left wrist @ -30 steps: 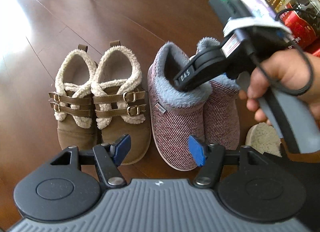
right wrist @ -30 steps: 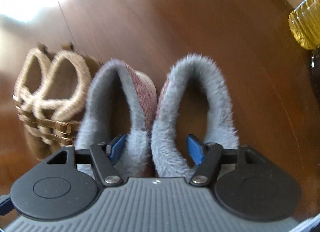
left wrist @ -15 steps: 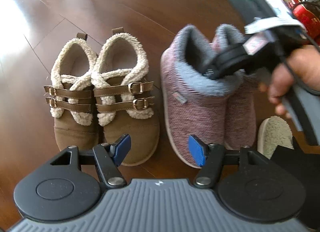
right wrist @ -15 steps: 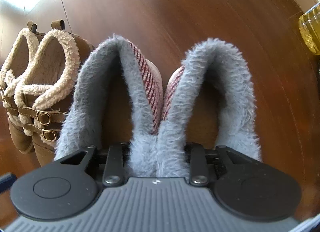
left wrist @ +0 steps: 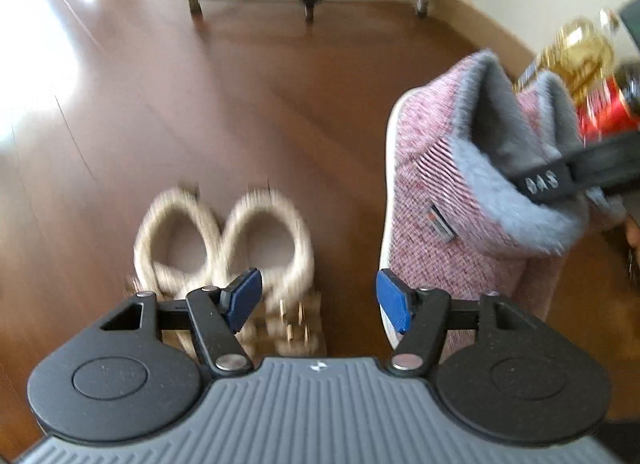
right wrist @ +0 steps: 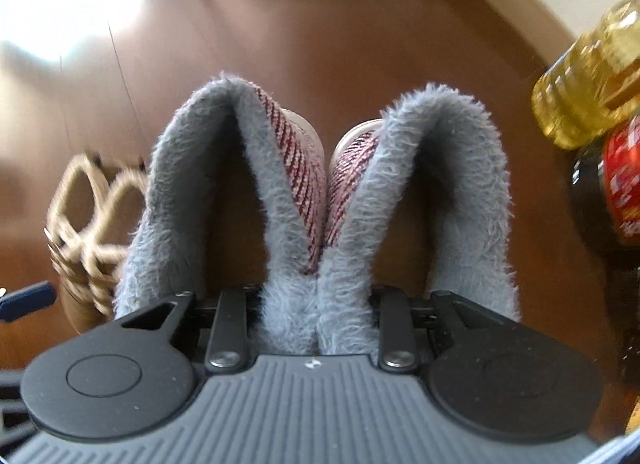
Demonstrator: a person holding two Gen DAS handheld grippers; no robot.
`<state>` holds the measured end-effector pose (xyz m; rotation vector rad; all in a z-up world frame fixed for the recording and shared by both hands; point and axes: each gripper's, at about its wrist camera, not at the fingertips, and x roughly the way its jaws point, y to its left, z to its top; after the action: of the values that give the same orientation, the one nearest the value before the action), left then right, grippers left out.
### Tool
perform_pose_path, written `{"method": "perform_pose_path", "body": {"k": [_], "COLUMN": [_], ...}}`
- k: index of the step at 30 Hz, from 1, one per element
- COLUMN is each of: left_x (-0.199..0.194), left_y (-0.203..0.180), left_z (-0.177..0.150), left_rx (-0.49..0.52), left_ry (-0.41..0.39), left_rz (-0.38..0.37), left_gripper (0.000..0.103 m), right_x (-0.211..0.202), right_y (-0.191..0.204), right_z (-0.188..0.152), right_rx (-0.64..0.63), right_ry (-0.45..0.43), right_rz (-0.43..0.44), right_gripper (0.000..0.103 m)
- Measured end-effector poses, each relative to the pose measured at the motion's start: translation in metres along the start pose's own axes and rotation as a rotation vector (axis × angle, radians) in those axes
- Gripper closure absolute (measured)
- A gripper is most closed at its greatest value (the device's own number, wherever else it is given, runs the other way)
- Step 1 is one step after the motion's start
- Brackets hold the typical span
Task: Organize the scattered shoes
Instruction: 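Lift the pink slipper pair up toward the rack with the right tool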
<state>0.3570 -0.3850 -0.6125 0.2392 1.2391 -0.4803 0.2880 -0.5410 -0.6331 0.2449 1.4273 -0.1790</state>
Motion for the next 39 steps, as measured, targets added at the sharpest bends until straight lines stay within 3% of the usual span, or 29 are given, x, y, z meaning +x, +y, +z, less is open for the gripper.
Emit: {"method": "perform_pose_path", "body": {"k": [5,8,15,21,27,31,39], "left_x": [-0.033,-0.035,-0.015,0.057,0.135,0.182,0.218], "left_y": [-0.002,0.003,0.027,0.048,0.047,0.044,0.052], "left_z": [0.071,0.097,0.148,0.203,0.264,0.295,0.312], "left_rx": [0.015,0.016,0.099,0.116,0.107,0.109,0.069], "left_ry": [-0.115,-0.147,-0.212,-0.258,-0.312,-0.321,-0.315], "left_rz": [0.024,0.02,0.044,0.122,0.126,0.168,0.182], "left_gripper": [0.037,0.037,0.037,0.037,0.037,0.037,0.037], "right_x": [-0.06,-0.089,-0.088,-0.043,0.032,0.066,0.116], "right_y": [-0.013,-0.01,-0.011,-0.02,-0.04,-0.05,-0.061], "right_z": [0.049,0.087,0.156,0.212,0.297,0.35,0.434], "right_rx": [-0.027,-0.034,0.004,0.038,-0.047,-0.091,-0.064], "right_ry": [-0.067,-0.121,-0.222,-0.31,-0.389,-0.382,-0.331], "right_rz": [0.014,0.013,0.021,0.065,0.068,0.048,0.013], "right_gripper": [0.078,0.078,0.078,0.078,0.078,0.078,0.078]}}
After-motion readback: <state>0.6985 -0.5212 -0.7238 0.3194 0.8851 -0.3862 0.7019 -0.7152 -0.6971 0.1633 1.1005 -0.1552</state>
